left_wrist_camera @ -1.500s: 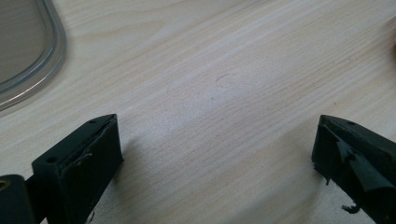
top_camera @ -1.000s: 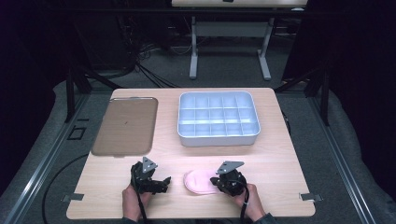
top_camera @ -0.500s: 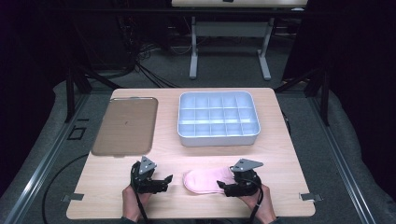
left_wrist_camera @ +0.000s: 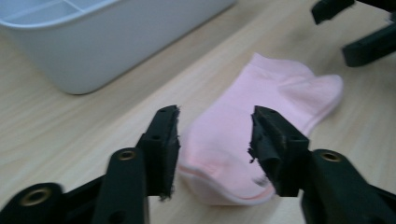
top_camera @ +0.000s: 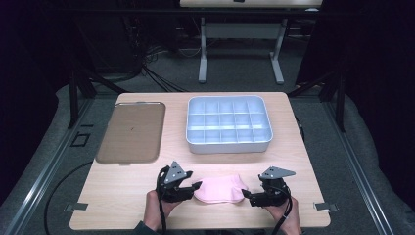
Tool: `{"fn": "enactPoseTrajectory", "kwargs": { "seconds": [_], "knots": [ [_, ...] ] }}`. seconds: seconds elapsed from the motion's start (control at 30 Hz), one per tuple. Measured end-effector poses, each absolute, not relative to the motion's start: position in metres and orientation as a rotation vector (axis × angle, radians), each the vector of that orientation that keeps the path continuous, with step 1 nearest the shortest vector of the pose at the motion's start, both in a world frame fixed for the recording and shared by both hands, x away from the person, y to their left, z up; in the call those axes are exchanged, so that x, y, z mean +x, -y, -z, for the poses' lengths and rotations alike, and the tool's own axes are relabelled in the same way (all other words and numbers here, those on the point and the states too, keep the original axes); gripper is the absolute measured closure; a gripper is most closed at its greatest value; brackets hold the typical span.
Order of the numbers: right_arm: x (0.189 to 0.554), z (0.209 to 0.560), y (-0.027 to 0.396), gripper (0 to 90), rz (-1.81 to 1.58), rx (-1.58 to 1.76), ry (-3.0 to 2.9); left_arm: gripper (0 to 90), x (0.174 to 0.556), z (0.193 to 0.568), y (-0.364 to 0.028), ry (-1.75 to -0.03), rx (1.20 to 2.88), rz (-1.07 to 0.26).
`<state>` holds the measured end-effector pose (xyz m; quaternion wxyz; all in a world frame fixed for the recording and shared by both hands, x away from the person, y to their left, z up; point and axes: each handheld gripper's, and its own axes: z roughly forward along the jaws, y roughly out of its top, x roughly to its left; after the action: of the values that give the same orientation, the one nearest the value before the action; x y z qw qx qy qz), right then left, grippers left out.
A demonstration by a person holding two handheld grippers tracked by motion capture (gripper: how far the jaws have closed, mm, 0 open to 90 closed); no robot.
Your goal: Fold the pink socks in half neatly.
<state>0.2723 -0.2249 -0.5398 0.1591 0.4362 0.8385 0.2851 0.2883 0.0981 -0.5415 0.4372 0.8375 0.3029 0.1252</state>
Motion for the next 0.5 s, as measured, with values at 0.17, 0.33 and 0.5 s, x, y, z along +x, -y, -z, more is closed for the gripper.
{"fn": "enactPoseTrajectory", "kwargs": {
  "seconds": [0.17,0.33,0.5],
  "knots": [
    [0.273,0.54,0.223,27.0,-0.687,1.323,-2.4,70.0,0.288,0.556,-0.086,-0.723,2.139,-0.277],
    [0.276,0.549,0.218,38.5,-0.826,1.337,-2.426,78.0,0.289,0.565,-0.09,-0.742,2.152,-0.259],
    [0.285,0.57,0.203,53.9,-1.037,1.327,-2.38,80.6,0.288,0.575,-0.097,-0.751,2.161,-0.248]
  ]
}}
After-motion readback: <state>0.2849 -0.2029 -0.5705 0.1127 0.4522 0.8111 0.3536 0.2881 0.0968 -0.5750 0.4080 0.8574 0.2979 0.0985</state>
